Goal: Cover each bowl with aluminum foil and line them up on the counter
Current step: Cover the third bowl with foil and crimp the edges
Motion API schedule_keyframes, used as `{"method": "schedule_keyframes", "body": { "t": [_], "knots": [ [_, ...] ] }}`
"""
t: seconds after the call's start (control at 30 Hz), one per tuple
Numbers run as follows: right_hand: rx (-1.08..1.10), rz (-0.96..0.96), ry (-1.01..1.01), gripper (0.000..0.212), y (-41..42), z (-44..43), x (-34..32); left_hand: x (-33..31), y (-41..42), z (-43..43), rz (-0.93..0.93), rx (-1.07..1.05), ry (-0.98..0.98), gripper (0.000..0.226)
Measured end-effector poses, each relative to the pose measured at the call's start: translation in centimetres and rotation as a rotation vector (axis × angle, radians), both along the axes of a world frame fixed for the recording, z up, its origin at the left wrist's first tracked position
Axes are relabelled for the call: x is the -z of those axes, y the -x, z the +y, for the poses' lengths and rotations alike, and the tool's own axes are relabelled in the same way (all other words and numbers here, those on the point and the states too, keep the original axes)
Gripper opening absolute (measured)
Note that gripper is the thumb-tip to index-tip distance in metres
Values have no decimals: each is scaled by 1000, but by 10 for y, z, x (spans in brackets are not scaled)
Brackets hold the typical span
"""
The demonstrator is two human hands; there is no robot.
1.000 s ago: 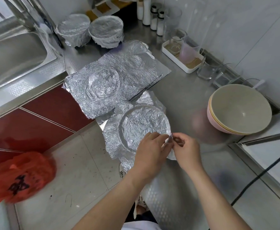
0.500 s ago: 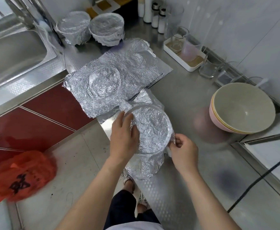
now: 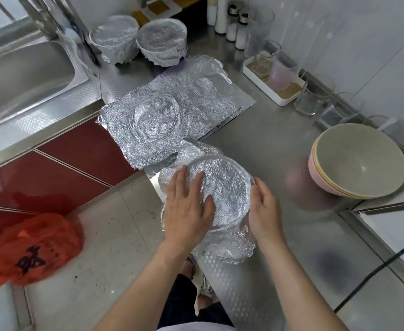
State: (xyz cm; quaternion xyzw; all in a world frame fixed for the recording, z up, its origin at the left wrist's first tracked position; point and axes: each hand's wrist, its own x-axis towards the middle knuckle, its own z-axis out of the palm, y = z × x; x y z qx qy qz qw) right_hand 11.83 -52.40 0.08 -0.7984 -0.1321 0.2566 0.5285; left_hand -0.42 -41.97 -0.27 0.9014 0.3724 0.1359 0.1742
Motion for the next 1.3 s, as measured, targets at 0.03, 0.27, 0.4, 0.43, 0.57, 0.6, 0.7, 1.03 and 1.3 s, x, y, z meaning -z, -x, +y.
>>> {"method": "schedule_keyframes", "body": {
  "t": [0.03, 0.27, 0.4, 0.43, 0.57, 0.6, 0.7, 1.03, 1.3],
  "knots": [
    [14, -29, 32, 32, 3, 0, 1, 2, -1, -1, -11, 0, -1, 49],
    [109, -177, 194, 36, 19, 10, -1, 11, -3, -4, -62, -43, 13, 50],
    [64, -178, 216, 25, 14, 6, -3, 12, -2, -5, -59, -45, 23, 49],
    [41, -169, 222, 23, 8, 6, -5, 12, -1, -5, -56, -44, 18, 49],
    [-51, -136, 294, 44, -20, 18, -13, 11, -3, -6, -41, -49, 19, 48],
    [-86, -153, 304, 43, -23, 23, -13, 11, -3, -6, -39, -51, 20, 49],
    [-123, -230, 359, 37, -17, 32, -12, 11, -4, -7, -44, -63, 18, 48],
    [-238, -221, 402, 29, -22, 26, -11, 9, 7, -2, -15, 15, 23, 46],
    [-472, -384, 367, 37, -32, 56, -19, -11, -15, 27, 60, 60, 26, 54]
  ]
}}
